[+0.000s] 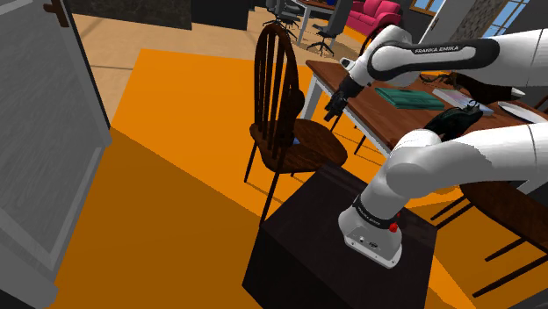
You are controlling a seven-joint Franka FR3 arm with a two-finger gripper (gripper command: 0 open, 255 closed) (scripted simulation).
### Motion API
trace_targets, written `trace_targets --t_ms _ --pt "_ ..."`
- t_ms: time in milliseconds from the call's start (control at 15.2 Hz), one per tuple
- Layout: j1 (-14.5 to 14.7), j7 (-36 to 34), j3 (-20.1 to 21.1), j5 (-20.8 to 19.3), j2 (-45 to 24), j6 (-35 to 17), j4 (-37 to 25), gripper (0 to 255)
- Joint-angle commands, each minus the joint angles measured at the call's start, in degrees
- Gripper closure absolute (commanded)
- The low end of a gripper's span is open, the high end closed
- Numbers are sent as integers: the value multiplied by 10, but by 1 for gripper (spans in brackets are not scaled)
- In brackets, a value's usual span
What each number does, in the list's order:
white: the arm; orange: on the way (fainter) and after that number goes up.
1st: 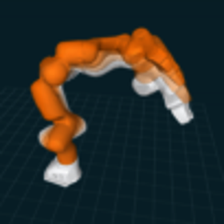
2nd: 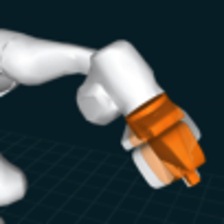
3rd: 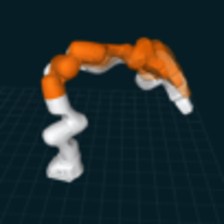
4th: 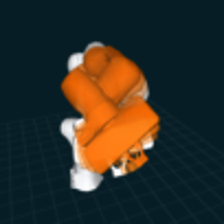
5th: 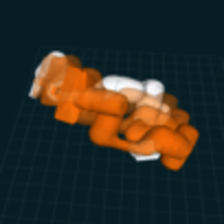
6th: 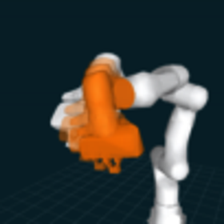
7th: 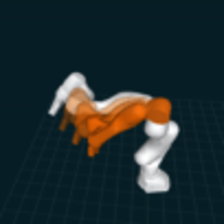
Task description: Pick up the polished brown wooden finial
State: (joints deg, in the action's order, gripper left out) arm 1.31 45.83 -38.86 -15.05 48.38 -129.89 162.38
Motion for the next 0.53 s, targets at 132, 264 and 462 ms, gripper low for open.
trace_targets --t_ms 132,264,462 --pt "91 135 -147 21 -81 -104 -23 0" --pt "165 206 -236 46 -113 -143 -45 0" --pt "311 310 -390 87 -136 -186 -88 0"
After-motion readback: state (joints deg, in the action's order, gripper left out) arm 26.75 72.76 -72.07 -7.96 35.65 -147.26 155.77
